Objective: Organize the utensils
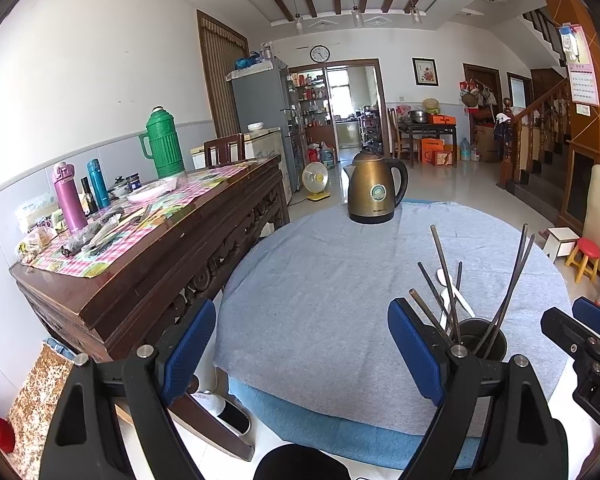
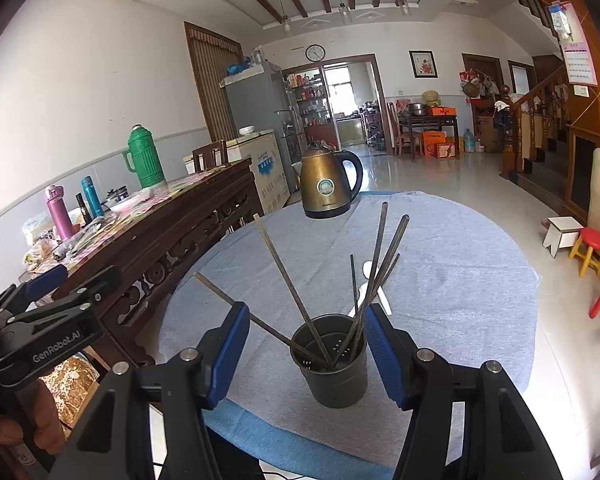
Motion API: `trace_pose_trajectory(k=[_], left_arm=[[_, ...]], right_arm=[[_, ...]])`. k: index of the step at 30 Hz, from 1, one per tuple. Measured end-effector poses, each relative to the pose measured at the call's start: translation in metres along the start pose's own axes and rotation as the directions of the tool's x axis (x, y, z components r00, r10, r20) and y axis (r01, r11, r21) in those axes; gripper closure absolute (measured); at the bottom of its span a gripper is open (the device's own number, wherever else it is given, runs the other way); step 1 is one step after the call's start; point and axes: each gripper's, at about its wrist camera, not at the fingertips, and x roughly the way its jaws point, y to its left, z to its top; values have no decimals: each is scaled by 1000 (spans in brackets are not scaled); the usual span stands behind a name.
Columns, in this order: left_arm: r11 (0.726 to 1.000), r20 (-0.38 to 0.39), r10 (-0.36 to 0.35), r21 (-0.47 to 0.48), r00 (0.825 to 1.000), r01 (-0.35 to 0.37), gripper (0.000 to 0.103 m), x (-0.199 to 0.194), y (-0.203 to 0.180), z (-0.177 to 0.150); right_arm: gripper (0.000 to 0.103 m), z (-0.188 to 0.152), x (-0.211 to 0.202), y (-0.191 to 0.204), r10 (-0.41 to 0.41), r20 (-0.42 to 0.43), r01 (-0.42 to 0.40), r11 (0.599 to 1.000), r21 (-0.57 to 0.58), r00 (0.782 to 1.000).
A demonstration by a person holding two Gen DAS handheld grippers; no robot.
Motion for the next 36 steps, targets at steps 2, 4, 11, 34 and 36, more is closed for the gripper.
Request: trace_pose_trajectory(k=[2,4,11,34,36], left_arm=[[1000,-4,2,-2,1000,-2,15,1,0,0],[1000,-6,3,-4,1000,-3,15,1,1,0],[1000,-9,6,-5,1000,-6,15,1,2,-3],[1000,-25,12,-22,1000,-13,15,5,8,-9],[1000,-27,13,-25,1000,-14,15,5,9,-9]], right_arm=[[39,0,1,1,0,-1,0,1000,1,1000],[39,0,0,0,1,-3,-1,1000,1,1000],[39,-1,-1,3,6,-3,-6,1000,-4,1000],[39,-2,-1,8,14,-18,-14,1000,-11,1000],[39,-3,0,8,15,-20,-15,1000,-11,1000]])
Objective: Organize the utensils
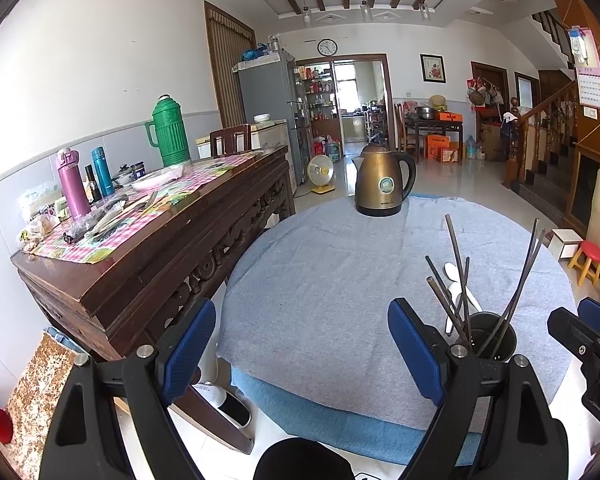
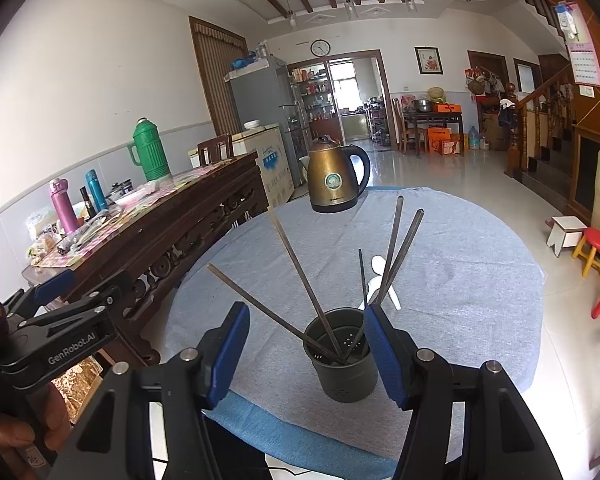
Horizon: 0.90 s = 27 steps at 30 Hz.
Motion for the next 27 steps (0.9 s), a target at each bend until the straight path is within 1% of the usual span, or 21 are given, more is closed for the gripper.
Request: trace_pose_trajectory(k=[16,27], left_arm=[[1000,-20,3,-8,1000,-3,15,9,4,-3],[1000,-52,0,-28,999,-1,15,29,8,-8]], right_arm=[[39,1,3,1,2,-9,-2,1000,-8,1000],[39,0,11,-1,-10,-31,9,1000,-20,999]])
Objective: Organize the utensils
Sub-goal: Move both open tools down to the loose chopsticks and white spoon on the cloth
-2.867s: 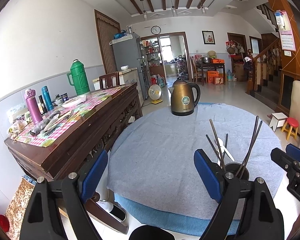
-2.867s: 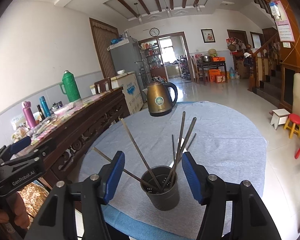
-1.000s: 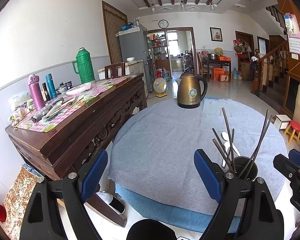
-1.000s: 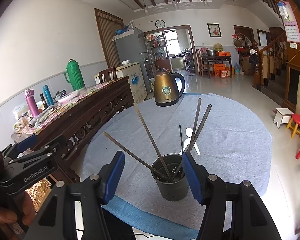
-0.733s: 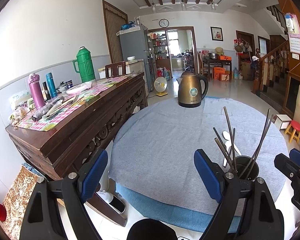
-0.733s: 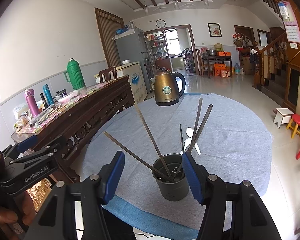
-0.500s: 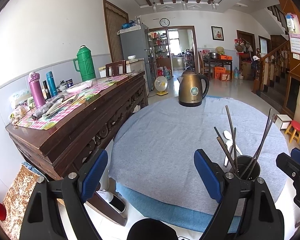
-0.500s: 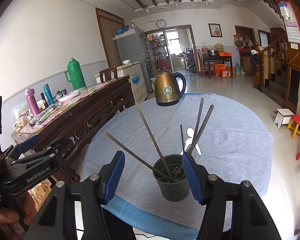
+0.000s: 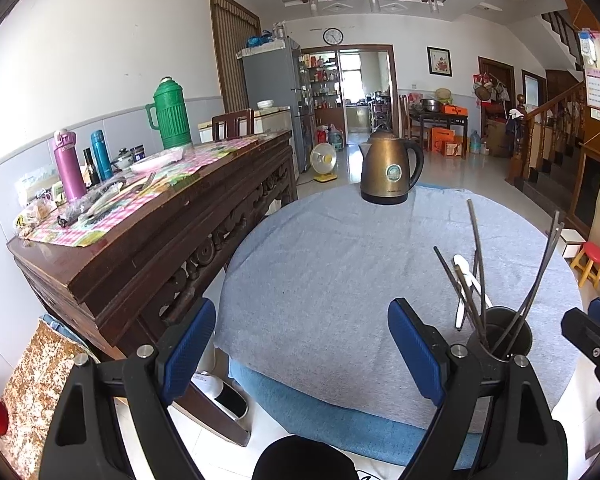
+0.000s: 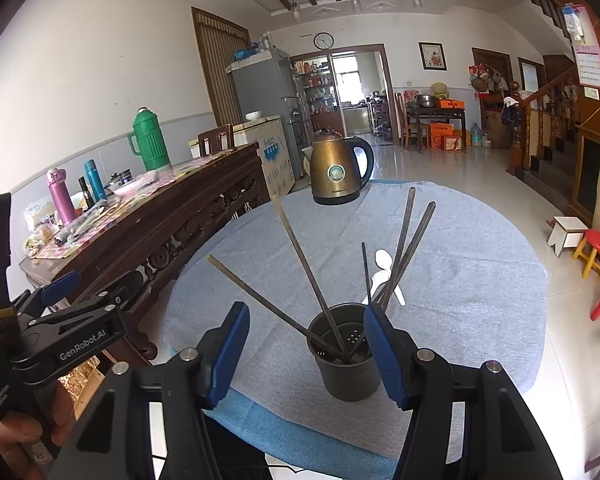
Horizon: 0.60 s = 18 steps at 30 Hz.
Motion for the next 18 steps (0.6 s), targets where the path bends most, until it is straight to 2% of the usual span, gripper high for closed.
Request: trace_pose_trajectory(k=[10,18], left_arm=[[999,-70,33,-6,997,-34,15,46,7,-9],[997,-198,71,12,978,-70,15,117,18,-20]], right_arm=[[39,-1,19,-33,-39,-39,42,997,62,998],[40,-1,47,-115,-105,-105,128,963,236,989]])
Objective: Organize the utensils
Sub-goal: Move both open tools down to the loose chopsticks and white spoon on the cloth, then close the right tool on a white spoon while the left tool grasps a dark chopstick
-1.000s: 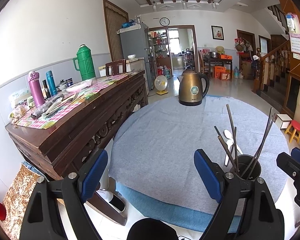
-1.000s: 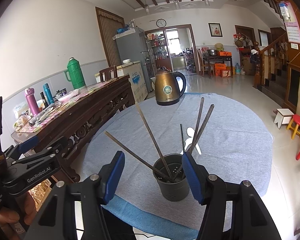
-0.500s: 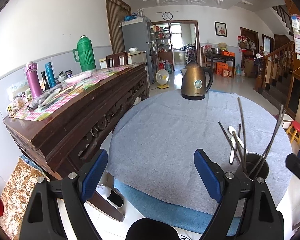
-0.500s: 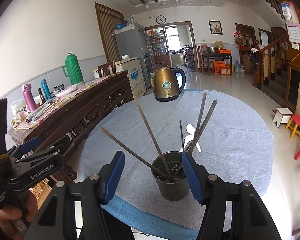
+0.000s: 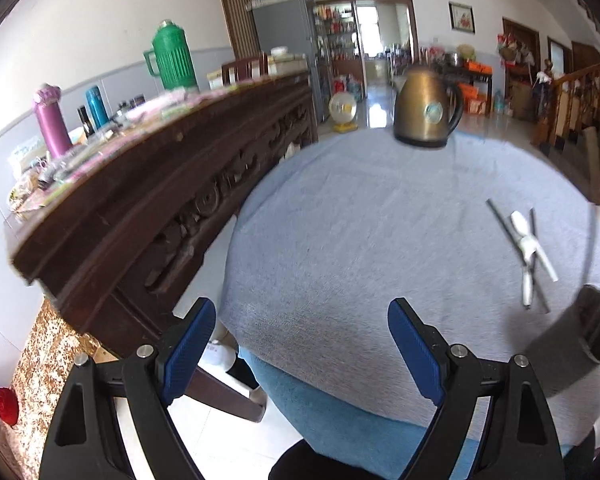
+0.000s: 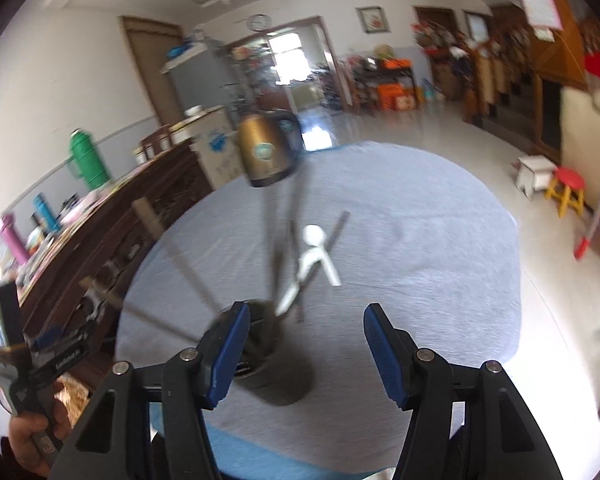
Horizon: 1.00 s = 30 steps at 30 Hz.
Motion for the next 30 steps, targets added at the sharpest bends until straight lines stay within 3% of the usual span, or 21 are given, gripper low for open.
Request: trace_pose_trajectory(k=[6,11,17,20,24,29,30], left_arm=[[996,-112,-90,13,990,92,15,60,-14,23],[983,-158,-141,91,977,157,15,92,-48,47],[958,-196,-243,103,950,266,15,114,-85,76],[943,-212,-286,111,935,313,15,123,-103,88],[916,-243,-337,140,909,377,30,135,-126,97],[892,-278,-383,136,881,431,42,155,-145,111],[887,-281,-393,137,876,442,46,159,-149,115]], right_arm=[[40,31,56,-48,22,-79,-15,996,91,997],[43,63,134,-56,128,-179,-118,991,65,975],[50,97,230,-21,190,-274,-208,978,-37,943],[50,102,267,-3,174,-314,-209,974,-83,934],[50,107,312,9,113,-351,-162,980,-114,930],[74,97,330,10,78,-407,-153,976,-154,910],[86,95,329,11,77,-391,-156,972,-174,917]])
